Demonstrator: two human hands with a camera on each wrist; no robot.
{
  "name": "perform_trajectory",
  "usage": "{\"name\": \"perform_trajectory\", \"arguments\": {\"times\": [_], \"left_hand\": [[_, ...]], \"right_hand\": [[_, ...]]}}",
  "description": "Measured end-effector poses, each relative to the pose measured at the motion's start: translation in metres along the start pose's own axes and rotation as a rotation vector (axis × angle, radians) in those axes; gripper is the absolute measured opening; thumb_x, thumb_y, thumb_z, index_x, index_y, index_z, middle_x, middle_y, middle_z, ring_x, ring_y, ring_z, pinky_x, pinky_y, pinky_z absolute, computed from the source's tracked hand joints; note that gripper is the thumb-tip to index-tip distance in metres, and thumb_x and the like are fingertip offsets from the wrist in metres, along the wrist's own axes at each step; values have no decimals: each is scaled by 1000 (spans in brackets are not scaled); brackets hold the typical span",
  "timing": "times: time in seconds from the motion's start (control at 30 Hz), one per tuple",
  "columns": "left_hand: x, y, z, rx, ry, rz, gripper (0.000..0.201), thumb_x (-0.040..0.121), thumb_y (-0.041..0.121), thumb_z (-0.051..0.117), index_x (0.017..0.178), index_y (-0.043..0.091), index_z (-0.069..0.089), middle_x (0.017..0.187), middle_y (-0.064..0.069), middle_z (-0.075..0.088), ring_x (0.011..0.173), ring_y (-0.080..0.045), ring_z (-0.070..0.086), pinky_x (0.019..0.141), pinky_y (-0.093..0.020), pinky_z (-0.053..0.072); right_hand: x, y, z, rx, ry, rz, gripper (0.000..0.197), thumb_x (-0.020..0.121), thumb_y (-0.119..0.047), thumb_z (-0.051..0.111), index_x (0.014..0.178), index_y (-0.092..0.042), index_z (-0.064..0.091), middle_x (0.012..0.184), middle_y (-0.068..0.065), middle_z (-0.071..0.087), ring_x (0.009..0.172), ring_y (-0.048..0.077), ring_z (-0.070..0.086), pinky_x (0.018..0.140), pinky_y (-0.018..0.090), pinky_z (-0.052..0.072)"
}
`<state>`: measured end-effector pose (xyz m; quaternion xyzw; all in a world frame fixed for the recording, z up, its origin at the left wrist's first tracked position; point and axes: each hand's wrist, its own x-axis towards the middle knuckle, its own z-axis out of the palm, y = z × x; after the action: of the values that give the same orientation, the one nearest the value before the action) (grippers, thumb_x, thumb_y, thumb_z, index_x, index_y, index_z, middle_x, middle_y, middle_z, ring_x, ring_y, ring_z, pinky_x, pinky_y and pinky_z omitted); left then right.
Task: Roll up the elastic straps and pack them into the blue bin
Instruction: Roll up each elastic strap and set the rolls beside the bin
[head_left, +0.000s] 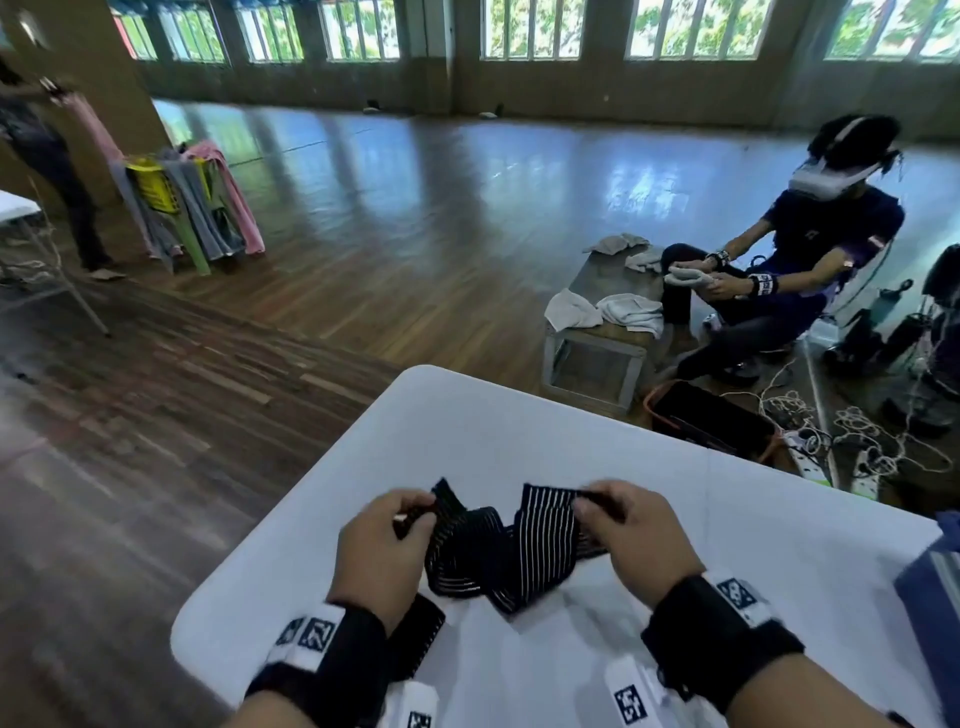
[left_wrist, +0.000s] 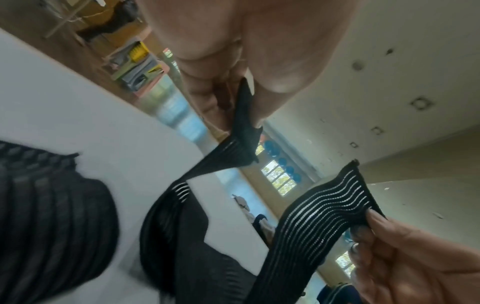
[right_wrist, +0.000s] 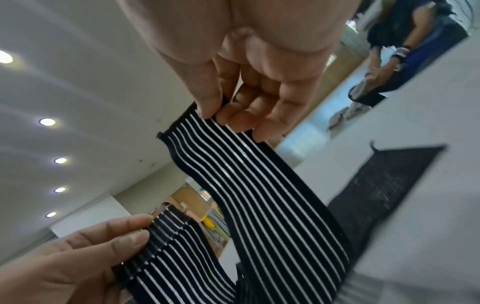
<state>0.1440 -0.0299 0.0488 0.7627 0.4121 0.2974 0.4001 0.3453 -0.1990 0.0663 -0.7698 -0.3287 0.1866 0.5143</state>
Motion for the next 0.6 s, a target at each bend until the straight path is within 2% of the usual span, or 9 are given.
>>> {"name": "perform_trajectory", "arguments": {"times": [0.07, 0.13, 0.17, 0.23, 0.27, 0.33, 0.4, 0.5, 0.6], "left_hand": [[8, 24, -2, -19, -4, 79, 21, 89, 8, 70, 93, 28, 74, 89, 15, 73, 82, 4, 67, 78, -17, 54], [17, 52, -4, -11, -22, 176, 22, 90, 7, 67, 96, 26, 75, 91, 17, 72, 84, 7, 65, 73, -6, 47], [22, 66, -5, -3, -35, 226, 23, 90, 6, 66, 97, 27, 74, 93, 18, 72, 84, 5, 65, 73, -6, 46], [28, 97, -7, 6, -75, 315, 27, 90, 4, 65, 102, 27, 74, 97, 16, 72, 85, 1, 66, 77, -14, 50], [31, 112, -9, 9, -95, 361, 30, 89, 3, 64, 105, 26, 74, 100, 15, 72, 86, 0, 67, 80, -17, 52], [34, 145, -14, 11, -130, 439, 35, 88, 0, 63, 110, 24, 74, 102, 13, 72, 87, -1, 66, 81, -16, 52], [37, 177, -19, -32, -173, 475, 36, 88, -4, 61, 110, 22, 75, 96, 10, 73, 82, -3, 67, 78, -15, 53], [36, 218, -22, -182, -275, 459, 35, 91, -9, 58, 106, 17, 76, 87, -1, 76, 77, -14, 72, 72, -25, 60], [28, 248, -21, -256, -361, 503, 37, 92, -12, 55, 101, 17, 76, 91, -1, 77, 81, -8, 72, 74, -19, 57]], "right_hand": [[3, -15, -15, -66, 37, -88, 9, 89, -15, 69, 88, -23, 72, 88, -6, 70, 77, 7, 65, 72, 20, 50], [4, -35, -30, -25, 49, -103, 8, 91, -15, 68, 91, -22, 70, 89, -8, 67, 68, 3, 61, 65, 16, 47], [3, -46, -37, 2, 42, -111, 9, 92, -13, 66, 91, -21, 69, 82, -9, 67, 61, 3, 59, 60, 18, 47], [0, -69, -53, 20, 28, -150, 13, 93, -8, 62, 89, -18, 70, 69, -6, 67, 57, 7, 59, 55, 27, 51], [-1, -80, -60, 22, 25, -171, 14, 93, -5, 61, 89, -15, 70, 68, -3, 67, 59, 9, 61, 55, 31, 55], [-5, -102, -75, 24, 32, -199, 13, 93, -3, 62, 89, -11, 71, 69, 1, 68, 59, 12, 63, 59, 34, 59], [-9, -123, -90, 52, 51, -216, 6, 92, -3, 65, 89, -4, 71, 68, 6, 66, 57, 13, 60, 58, 31, 58], [-16, -152, -113, 139, 89, -214, 10, 90, -4, 68, 91, 7, 68, 71, 14, 61, 54, 11, 55, 51, 23, 51], [-25, -175, -131, 152, 148, -227, 15, 86, -6, 73, 86, 7, 66, 71, 16, 63, 55, 16, 57, 49, 23, 51]]}}
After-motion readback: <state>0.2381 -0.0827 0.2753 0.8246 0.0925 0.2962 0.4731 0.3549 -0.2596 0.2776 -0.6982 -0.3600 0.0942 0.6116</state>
